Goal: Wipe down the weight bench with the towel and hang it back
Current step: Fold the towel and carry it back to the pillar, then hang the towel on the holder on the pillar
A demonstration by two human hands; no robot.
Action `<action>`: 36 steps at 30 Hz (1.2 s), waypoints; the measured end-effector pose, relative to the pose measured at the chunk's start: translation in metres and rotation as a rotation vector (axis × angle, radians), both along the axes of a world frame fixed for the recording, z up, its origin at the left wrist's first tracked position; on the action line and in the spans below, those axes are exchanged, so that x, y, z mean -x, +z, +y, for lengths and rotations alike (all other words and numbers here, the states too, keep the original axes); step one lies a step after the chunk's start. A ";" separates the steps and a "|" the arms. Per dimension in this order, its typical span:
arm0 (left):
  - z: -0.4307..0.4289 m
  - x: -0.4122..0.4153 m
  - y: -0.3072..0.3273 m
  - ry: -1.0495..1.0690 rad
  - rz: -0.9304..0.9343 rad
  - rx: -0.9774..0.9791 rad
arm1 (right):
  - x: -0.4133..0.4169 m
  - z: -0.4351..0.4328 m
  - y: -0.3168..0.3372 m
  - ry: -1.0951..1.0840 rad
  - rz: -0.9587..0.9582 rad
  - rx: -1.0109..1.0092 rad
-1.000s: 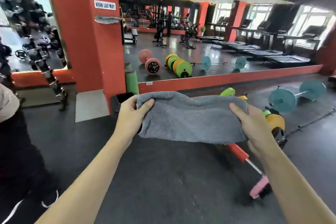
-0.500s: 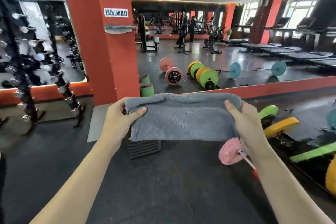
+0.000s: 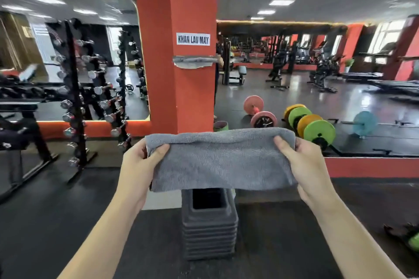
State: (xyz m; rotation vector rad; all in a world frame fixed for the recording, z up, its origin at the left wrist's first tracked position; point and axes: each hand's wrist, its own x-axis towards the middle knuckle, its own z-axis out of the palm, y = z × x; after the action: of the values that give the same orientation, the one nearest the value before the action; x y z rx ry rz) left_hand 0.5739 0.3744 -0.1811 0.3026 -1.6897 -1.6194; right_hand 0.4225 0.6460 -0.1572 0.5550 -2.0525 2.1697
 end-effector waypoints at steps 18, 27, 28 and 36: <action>-0.263 0.371 0.080 0.053 0.079 0.138 | 0.368 -0.278 0.051 -0.019 0.023 0.155; -0.352 0.540 0.148 0.213 -0.006 0.114 | 0.554 -0.371 0.127 0.028 0.141 0.063; -0.363 0.556 0.158 0.230 -0.016 0.106 | 0.573 -0.382 0.139 0.031 0.159 0.042; -0.438 0.653 0.208 0.273 -0.122 0.135 | 0.681 -0.456 0.175 -0.021 0.184 -0.091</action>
State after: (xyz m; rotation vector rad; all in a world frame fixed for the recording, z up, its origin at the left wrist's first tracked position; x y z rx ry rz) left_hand -0.0791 -0.0637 0.0270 0.5484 -1.7540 -1.3038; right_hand -0.2582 0.1897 0.0182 0.7108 -2.0567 1.9410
